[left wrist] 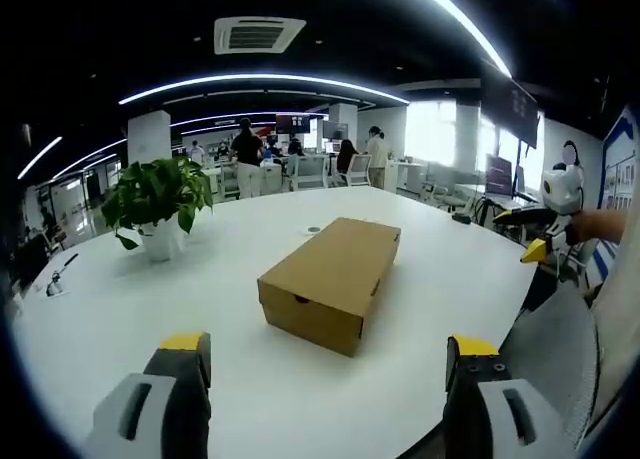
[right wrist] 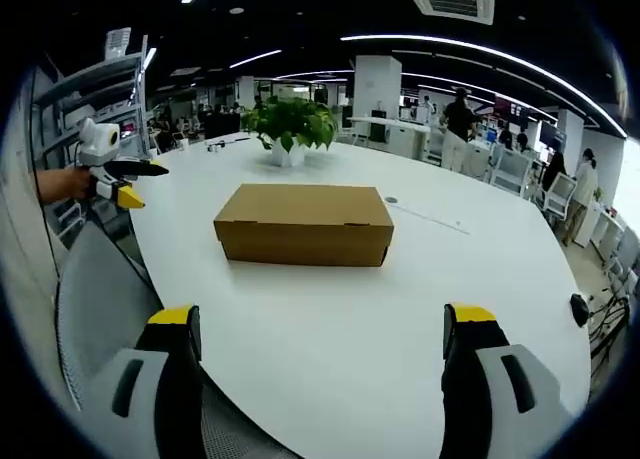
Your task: Operate the shoe box by opening the lid, removing the specified soft item, and placing it in the target area until the item is outside and the box remains undamaged.
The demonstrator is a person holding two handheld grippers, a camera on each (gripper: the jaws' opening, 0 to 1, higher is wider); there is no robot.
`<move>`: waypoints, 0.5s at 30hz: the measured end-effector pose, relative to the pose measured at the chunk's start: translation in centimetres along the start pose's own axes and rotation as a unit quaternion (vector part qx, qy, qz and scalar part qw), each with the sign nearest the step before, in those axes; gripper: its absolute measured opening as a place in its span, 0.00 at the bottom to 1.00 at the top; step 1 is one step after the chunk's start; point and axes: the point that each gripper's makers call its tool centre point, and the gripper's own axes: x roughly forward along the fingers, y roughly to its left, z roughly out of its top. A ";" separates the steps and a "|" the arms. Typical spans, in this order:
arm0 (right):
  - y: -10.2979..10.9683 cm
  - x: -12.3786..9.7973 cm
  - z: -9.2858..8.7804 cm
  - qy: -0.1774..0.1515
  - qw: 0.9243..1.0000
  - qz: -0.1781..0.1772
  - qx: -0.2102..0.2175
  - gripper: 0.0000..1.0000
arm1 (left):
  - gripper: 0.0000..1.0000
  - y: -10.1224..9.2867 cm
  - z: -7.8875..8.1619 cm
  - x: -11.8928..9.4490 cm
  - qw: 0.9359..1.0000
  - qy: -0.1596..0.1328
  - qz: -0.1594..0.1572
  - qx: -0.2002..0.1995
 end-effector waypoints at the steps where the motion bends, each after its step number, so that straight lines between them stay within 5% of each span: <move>1: 0.0 0.0 0.0 0.000 1.000 0.000 0.000 0.96 | 1.00 0.0 0.0 0.0 1.000 -0.001 0.000 0.000; 15: 0.1 0.0 0.0 0.004 1.000 0.003 -0.004 0.96 | 0.99 -0.2 -0.1 0.2 1.000 0.001 0.000 -0.001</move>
